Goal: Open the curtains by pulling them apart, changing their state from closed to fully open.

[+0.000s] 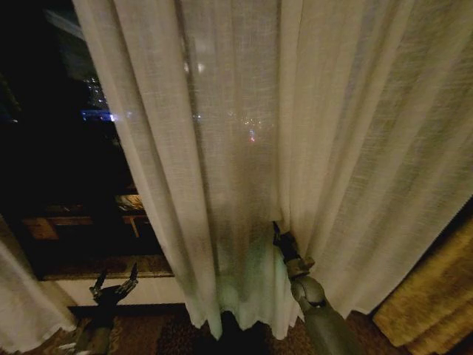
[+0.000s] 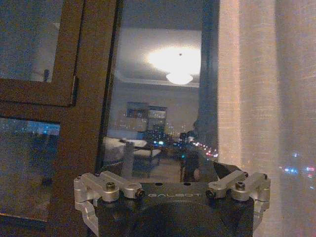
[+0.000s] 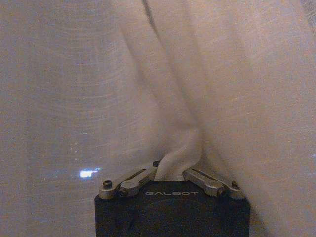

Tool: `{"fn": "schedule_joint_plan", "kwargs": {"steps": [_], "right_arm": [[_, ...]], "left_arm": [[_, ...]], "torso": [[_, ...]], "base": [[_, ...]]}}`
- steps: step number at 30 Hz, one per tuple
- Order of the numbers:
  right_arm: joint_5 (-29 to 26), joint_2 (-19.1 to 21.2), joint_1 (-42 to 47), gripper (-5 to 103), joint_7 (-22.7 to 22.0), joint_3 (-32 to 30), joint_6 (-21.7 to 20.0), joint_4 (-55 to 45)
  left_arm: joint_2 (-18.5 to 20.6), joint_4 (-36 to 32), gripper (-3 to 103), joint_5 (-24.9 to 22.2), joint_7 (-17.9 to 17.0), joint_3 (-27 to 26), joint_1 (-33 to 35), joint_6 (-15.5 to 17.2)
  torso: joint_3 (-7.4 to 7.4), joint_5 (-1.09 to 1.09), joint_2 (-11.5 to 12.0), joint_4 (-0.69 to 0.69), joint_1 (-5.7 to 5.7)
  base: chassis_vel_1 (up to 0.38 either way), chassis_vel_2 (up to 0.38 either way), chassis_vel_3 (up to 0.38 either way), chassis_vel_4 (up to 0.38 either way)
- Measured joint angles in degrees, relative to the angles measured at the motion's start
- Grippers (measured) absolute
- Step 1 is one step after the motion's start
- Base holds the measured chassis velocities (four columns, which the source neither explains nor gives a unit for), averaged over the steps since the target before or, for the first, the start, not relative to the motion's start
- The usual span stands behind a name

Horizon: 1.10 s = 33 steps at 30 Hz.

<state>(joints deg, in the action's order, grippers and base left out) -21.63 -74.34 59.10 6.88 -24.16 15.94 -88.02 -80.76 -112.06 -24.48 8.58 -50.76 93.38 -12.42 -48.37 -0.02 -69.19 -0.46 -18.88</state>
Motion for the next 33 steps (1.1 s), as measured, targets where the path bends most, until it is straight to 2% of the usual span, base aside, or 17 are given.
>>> {"fn": "schedule_joint_plan", "kwargs": {"steps": [7,16,33], "right_arm": [[0.08,-0.01,0.04,0,0.18,-0.06,-0.11,0.16],[-0.18,0.19,0.09,0,0.30,-0.44,-0.12,0.18],[-0.33,0.19,0.25,0,1.30,-0.72,0.02,0.42]], "left_arm": [[0.00,0.00,100,0.00,0.00,0.00,0.00,0.00],[0.00,0.00,100,0.00,0.00,0.00,0.00,0.00],[0.00,0.00,100,0.00,0.00,0.01,0.00,0.00]], "torso": [[0.00,0.02,0.00,0.00,0.00],[0.00,0.02,0.00,0.00,0.00],[0.00,0.02,0.00,0.00,0.00]], "base": [[-0.052,-0.045,0.033,0.053],[-0.167,-0.165,0.175,0.158],[-0.315,-0.309,0.313,0.319]]}}
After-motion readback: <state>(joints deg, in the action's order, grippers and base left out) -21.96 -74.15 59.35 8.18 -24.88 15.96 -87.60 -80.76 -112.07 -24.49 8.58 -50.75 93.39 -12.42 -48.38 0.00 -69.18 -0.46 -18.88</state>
